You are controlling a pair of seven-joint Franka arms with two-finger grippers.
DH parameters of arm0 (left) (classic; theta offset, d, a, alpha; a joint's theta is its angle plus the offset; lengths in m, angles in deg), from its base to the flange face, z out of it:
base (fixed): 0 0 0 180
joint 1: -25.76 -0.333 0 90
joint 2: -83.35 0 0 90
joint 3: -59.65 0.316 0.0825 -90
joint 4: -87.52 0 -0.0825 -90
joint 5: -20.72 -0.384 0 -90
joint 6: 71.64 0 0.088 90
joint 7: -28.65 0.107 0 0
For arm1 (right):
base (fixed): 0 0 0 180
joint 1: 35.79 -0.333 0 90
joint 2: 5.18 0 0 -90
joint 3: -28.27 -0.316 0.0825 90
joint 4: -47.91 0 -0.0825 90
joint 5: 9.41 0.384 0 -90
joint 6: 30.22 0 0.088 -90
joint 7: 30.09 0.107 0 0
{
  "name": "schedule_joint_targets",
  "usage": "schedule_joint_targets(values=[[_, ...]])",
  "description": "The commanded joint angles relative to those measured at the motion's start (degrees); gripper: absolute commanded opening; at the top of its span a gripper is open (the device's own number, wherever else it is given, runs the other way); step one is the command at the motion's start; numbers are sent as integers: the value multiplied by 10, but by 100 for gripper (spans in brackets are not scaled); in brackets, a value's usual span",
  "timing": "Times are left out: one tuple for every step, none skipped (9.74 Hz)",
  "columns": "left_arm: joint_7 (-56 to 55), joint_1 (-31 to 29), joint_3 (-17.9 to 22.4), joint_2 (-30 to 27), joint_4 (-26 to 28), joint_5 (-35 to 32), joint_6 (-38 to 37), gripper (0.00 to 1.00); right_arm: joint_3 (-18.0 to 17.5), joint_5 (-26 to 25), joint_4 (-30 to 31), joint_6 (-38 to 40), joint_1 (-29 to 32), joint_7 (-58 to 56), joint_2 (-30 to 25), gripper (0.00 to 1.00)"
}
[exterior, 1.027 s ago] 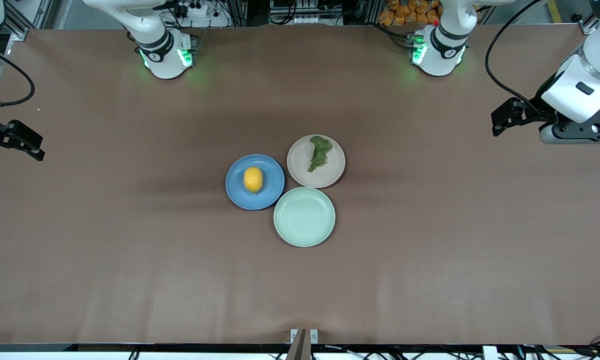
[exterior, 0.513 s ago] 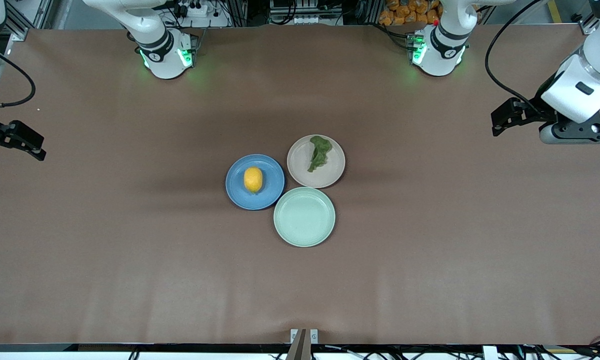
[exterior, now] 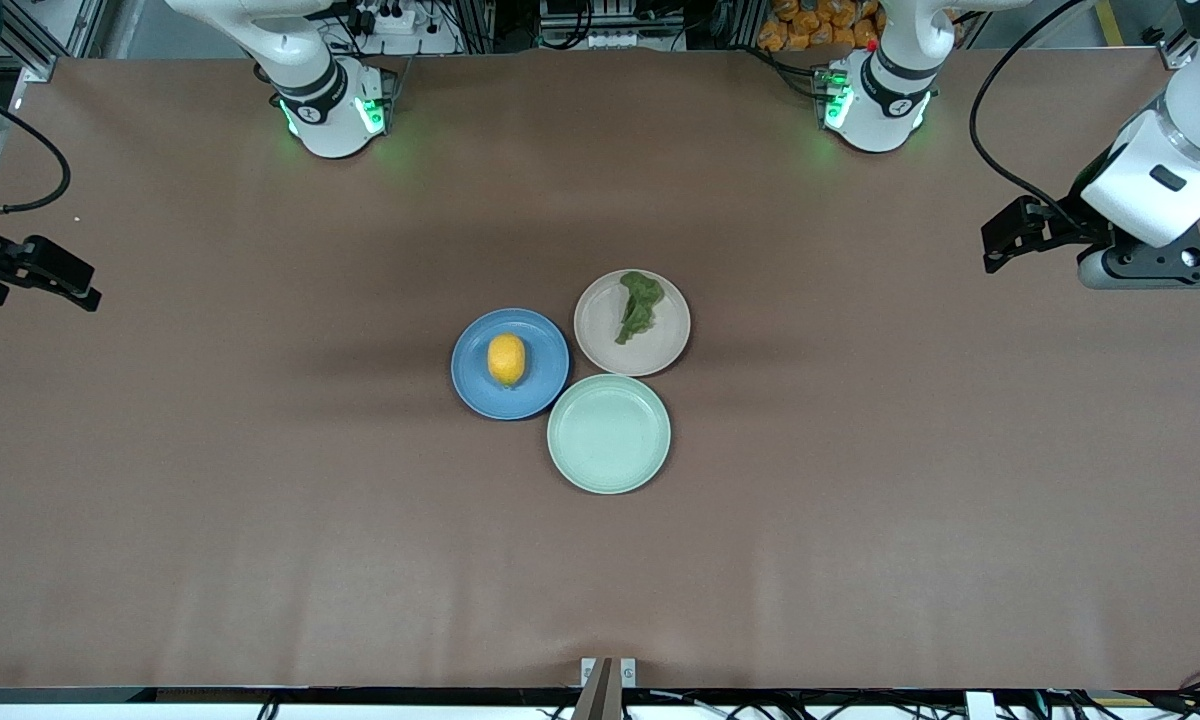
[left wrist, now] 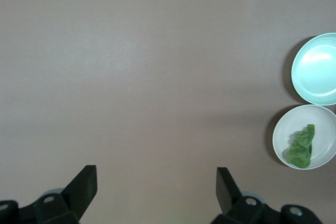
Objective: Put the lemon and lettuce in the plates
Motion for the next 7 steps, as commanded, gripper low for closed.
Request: schedule_joint_targets(values=[[14,2,0,3,-6,-8,1,100,2,23,-21,19,0,10,13,100],[14,2,0,3,-6,-8,1,100,2,24,-21,20,1,10,13,100],[14,2,0,3,-6,-7,1,100,2,21,-21,23,0,10,13,100],[15,1,0,3,-6,-7,1,100,2,19,-21,33,1,9,13,100],[15,1,0,3,-6,-7,1,100,3,16,-21,37,0,8,13,100],[15,1,0,3,-6,-7,1,100,3,13,-22,44,0,8,13,100],[16,0,0,3,-6,-7,1,100,2,4,-22,45,-1,7,13,100]])
